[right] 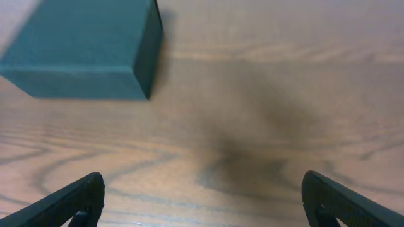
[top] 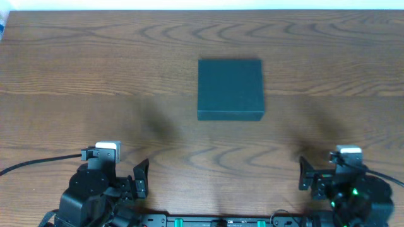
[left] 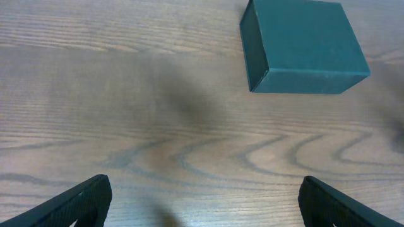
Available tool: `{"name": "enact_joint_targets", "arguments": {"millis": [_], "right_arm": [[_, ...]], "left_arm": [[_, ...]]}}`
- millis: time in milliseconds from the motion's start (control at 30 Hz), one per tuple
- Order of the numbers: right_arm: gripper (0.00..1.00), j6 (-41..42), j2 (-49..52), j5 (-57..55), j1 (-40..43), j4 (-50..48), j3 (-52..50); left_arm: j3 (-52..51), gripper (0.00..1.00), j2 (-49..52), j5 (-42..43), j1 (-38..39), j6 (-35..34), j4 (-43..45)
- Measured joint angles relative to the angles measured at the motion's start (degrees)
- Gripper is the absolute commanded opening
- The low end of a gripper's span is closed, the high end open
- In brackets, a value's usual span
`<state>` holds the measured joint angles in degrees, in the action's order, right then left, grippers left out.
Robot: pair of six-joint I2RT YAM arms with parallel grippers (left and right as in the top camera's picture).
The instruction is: Pack container
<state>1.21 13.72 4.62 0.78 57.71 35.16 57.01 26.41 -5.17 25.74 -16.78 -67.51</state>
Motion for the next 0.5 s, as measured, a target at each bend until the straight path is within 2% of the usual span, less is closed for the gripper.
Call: {"name": "enact_joint_targets", "arguments": {"millis": [233,500], "right_arm": [[0.99,-0.5,-2.4,1.1,4.4,-0.8,-9.2],[0.99,-0.6,-3.0,1.2,6.2,-1.0,-13.6]], "left_arm": [[0.0,0.95,0.0,0.0,0.0,0.0,0.0],[0.0,0.96,0.0,0.0,0.0,-0.1,0.0]]}}
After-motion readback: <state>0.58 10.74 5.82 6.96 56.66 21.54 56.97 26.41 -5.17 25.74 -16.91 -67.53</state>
